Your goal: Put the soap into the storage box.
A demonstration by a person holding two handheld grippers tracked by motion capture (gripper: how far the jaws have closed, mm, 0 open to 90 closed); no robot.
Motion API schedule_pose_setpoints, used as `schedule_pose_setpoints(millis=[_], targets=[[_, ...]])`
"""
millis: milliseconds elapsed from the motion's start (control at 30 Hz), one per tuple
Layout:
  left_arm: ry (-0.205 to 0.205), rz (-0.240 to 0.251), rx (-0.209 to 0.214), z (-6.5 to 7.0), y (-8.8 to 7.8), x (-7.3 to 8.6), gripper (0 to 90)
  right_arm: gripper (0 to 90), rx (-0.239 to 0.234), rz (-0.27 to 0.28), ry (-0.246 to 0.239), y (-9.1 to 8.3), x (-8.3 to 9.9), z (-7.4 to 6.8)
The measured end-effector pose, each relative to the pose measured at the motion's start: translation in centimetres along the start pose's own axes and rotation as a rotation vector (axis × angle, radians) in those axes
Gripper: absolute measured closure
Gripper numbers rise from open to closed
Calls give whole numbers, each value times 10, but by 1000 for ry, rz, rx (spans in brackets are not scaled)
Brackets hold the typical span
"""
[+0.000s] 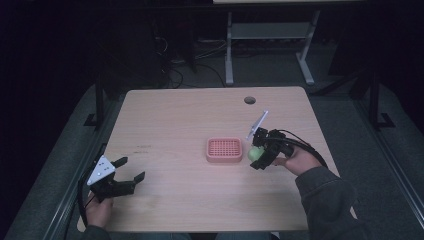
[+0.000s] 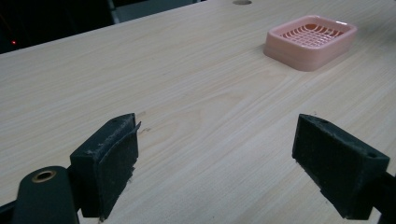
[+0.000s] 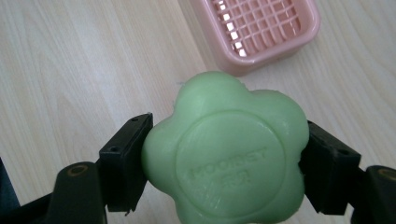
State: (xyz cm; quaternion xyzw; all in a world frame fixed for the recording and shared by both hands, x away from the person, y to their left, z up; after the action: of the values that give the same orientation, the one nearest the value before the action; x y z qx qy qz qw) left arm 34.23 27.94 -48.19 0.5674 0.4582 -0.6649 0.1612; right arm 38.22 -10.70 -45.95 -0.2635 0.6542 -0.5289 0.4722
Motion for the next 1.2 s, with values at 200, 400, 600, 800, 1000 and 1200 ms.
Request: schedule_pose_setpoints(millis=[200, 400, 600, 800, 1000, 1200], targets=[[4, -2, 8, 3, 0, 0, 142, 260, -2, 4, -18, 0, -17, 2], [6, 4, 12, 3, -1, -1, 141, 260, -5, 12, -32, 0, -38, 5], [15, 7, 21, 5, 0, -2, 141, 260, -13, 10, -43, 2, -57, 5], [16, 3, 22, 7, 0, -2, 141, 260, -26, 9, -57, 8, -73, 5], [15, 7, 25, 7, 0, -2, 141, 260, -22, 2, -64, 15, -87, 7], [18, 9, 31, 8, 1, -3, 141, 260, -24, -2, -48, 27, -96, 14]])
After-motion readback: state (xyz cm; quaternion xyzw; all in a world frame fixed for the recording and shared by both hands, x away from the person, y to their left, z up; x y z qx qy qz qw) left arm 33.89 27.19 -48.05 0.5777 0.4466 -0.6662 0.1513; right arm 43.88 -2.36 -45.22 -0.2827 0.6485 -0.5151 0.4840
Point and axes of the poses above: each handheld gripper's, and its own axes: y roughly forward along the jaws, x roughly out of its underside, z roughly to its right, the point moved 10 cm from there along y, roughly forward along the jaws, and after that the axes turned 1 degree about y, right-handed, at the moved point
